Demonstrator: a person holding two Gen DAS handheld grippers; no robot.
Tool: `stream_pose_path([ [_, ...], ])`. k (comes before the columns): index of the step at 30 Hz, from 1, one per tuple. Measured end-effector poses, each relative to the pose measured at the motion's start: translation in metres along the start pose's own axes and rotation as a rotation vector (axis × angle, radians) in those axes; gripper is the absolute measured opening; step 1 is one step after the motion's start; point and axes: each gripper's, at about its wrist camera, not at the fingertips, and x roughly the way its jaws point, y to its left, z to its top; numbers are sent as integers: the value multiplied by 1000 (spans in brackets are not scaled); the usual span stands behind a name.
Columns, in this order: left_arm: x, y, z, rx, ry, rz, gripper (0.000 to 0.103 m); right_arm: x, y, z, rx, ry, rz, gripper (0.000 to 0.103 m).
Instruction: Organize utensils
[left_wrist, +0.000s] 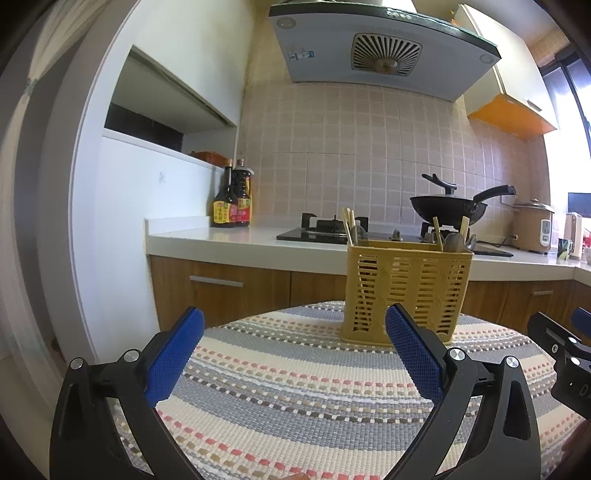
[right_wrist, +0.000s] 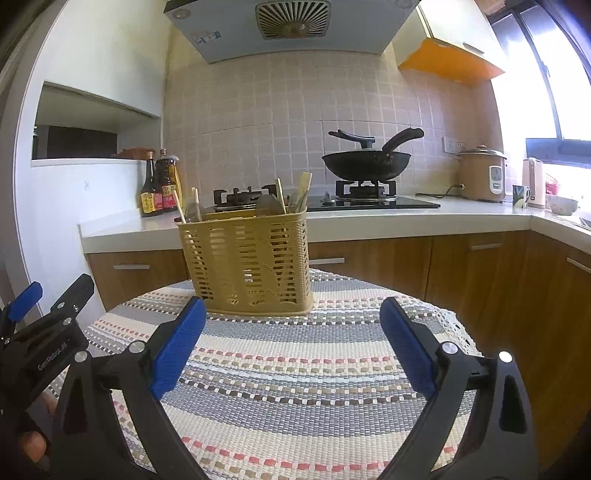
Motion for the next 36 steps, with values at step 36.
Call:
stream_pose_path([
  [36, 8, -5, -3, 19, 44, -10, 95, 11, 0, -2, -4, 47, 18, 95],
])
